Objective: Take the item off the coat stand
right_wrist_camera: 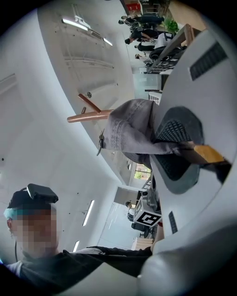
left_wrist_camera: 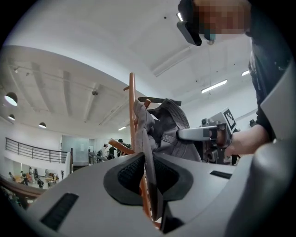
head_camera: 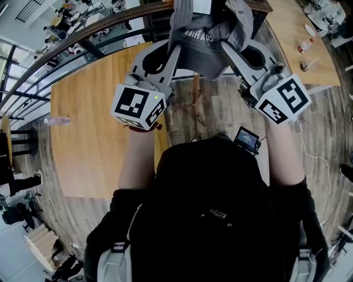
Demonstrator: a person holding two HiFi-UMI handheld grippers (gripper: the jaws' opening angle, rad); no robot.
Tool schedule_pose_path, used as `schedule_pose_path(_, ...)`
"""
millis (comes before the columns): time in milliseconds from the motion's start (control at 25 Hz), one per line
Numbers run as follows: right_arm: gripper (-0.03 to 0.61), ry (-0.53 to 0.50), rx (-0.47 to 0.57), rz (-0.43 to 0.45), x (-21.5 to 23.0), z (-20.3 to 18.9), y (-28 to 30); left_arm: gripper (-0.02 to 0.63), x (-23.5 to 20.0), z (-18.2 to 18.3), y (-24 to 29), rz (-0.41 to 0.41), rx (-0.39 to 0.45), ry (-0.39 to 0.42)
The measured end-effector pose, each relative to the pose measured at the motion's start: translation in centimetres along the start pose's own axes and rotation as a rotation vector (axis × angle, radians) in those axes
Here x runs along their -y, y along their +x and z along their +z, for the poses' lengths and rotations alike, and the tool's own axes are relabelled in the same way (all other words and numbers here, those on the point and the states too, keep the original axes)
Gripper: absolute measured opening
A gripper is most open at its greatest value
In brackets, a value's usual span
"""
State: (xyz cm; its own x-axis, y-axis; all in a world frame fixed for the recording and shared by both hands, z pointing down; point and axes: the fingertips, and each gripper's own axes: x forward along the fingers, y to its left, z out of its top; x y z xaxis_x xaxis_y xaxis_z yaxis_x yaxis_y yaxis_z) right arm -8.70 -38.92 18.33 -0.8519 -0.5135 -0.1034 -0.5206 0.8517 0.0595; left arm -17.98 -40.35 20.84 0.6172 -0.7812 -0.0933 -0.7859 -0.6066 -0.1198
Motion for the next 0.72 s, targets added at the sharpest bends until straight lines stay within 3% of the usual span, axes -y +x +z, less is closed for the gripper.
schedule_pose_path(360, 0.04, 0.01, 0.03, 0.032, -0.6, 1.4, -1.2, 0.033, 1.0, 1.4, -0.4, -0.002, 0.043, 0.007)
schedule_pose_path(720, 0.04, -0.01, 0.072, 0.061, -1.1, 3.4, -2.8, 0.034, 2.3, 3.4, -0.6, -0.004, 0.151, 0.036)
